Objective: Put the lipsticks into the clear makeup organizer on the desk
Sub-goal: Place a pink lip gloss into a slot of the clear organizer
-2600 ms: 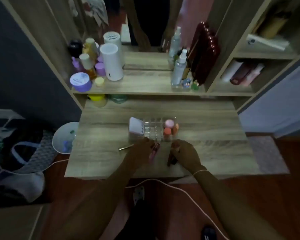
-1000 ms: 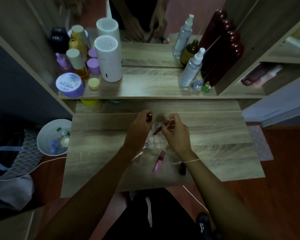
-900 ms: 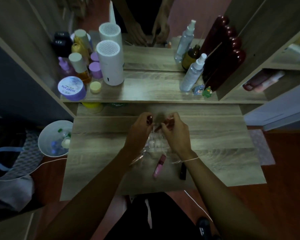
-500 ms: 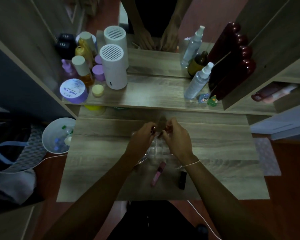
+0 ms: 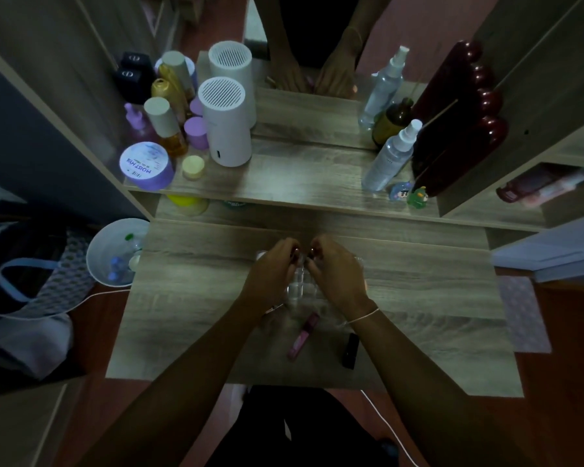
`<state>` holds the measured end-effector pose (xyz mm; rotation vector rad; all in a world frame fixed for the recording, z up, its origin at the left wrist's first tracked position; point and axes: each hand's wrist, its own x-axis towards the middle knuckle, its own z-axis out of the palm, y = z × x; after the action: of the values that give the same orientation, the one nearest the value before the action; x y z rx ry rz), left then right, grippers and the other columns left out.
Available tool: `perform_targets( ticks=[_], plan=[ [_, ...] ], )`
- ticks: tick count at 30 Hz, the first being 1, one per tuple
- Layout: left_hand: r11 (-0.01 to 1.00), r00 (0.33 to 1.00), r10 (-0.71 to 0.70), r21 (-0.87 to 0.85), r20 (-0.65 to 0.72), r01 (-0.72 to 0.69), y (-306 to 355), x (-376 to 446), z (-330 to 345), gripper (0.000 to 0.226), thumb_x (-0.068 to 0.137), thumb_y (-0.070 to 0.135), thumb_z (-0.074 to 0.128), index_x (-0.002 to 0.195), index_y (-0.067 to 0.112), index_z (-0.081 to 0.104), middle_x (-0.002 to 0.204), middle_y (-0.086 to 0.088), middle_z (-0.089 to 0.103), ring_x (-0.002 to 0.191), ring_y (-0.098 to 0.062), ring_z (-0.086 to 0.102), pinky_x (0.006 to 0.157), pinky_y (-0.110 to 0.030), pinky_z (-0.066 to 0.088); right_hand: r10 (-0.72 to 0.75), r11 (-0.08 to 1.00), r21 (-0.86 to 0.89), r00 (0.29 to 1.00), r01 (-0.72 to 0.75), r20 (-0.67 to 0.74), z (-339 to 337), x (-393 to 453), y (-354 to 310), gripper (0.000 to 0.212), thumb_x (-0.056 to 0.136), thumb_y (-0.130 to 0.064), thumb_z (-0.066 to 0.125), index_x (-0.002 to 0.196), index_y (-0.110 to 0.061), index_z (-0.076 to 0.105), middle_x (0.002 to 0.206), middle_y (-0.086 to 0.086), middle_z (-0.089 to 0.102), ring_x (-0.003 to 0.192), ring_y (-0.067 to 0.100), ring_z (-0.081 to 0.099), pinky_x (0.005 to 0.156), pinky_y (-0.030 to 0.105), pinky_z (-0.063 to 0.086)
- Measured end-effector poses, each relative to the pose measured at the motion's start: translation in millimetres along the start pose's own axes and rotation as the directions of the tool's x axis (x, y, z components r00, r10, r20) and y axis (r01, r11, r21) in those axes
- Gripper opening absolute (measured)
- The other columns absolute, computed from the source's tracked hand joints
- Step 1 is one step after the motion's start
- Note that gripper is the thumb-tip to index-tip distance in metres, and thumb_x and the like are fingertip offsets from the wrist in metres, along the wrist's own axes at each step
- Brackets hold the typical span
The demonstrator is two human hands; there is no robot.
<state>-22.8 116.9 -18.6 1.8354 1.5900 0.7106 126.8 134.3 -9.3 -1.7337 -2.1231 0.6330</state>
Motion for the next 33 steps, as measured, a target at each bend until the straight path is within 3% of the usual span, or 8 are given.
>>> perform_targets(
  ticks=[6, 10, 16, 26, 31, 33],
  plan=[
    [0.999, 0.999, -0.037, -0.003, 0.019, 0.037, 1.9, -3.2, -3.1, 0.024, 0.086, 0.008, 0.058, 0.110, 0.006, 0.055, 0.106, -0.015, 0.062, 0.091, -0.032, 0.061, 0.080, -0.040, 0.047, -0.028, 0.999, -0.035, 1.000, 0.029, 0.013, 1.5, -2.0, -0.3, 0.018, 0.083, -0.017, 0.069, 0.098, -0.015, 0.060, 0.095, 0.008, 0.067, 0.087, 0.024, 0.064, 0.071, 0.039, 0.053],
    [1.000, 0.999, -0.009, 0.003, 0.031, 0.009, 2.9, -4.3, -8.0, 0.036, 0.078, 0.001, 0.066, 0.112, 0.004, 0.054, 0.109, -0.016, 0.061, 0.093, -0.033, 0.062, 0.078, -0.044, 0.051, -0.012, 0.999, -0.039, 0.999, 0.014, 0.036, -0.4, -2.3, -0.6, 0.019, 0.085, -0.018, 0.068, 0.102, -0.015, 0.061, 0.100, 0.008, 0.066, 0.091, 0.025, 0.064, 0.076, 0.043, 0.054],
    [1.000, 1.000, -0.006, 0.004, 0.025, 0.006, 6.4, -5.5, -10.7, 0.042, 0.078, 0.000, 0.068, 0.117, 0.000, 0.052, 0.114, -0.019, 0.059, 0.097, -0.036, 0.062, 0.084, -0.047, 0.050, 0.004, 0.999, -0.045, 0.999, -0.002, 0.043, -3.0, -2.3, -1.7, 0.023, 0.085, -0.019, 0.068, 0.107, -0.014, 0.062, 0.105, 0.007, 0.067, 0.096, 0.025, 0.063, 0.079, 0.040, 0.053],
    [1.000, 0.999, 0.001, -0.012, -0.052, -0.001, 5.5, -13.1, -11.7, 0.033, 0.085, 0.009, 0.066, 0.115, 0.001, 0.055, 0.114, -0.018, 0.058, 0.094, -0.031, 0.061, 0.080, -0.043, 0.051, 0.026, 0.999, -0.033, 1.000, -0.026, 0.002, -5.7, -6.6, -2.9, 0.026, 0.084, -0.021, 0.069, 0.108, -0.018, 0.060, 0.105, 0.005, 0.068, 0.095, 0.026, 0.064, 0.076, 0.043, 0.054],
    [0.999, 0.998, 0.038, 0.005, -0.056, -0.037, -0.3, -23.1, -12.8, 0.030, 0.085, 0.011, 0.066, 0.109, -0.006, 0.059, 0.112, -0.024, 0.060, 0.101, -0.033, 0.060, 0.090, -0.042, 0.050, 0.038, 0.999, -0.009, 0.998, -0.039, -0.057, -8.0, -14.4, -2.9, 0.044, 0.083, -0.022, 0.070, 0.124, -0.016, 0.056, 0.120, 0.007, 0.066, 0.107, 0.026, 0.063, 0.086, 0.037, 0.053],
    [0.997, 0.995, 0.037, 0.071, -0.093, -0.031, -3.3, -31.1, -10.7, 0.033, 0.085, 0.013, 0.068, 0.111, -0.006, 0.059, 0.113, -0.024, 0.061, 0.105, -0.033, 0.059, 0.094, -0.032, 0.047, 0.051, 0.999, 0.018, 0.996, -0.049, -0.074, -8.4, -22.6, -3.4, 0.051, 0.085, -0.023, 0.068, 0.133, -0.017, 0.050, 0.130, 0.006, 0.060, 0.115, 0.023, 0.059, 0.091, 0.039, 0.052]
  ],
)
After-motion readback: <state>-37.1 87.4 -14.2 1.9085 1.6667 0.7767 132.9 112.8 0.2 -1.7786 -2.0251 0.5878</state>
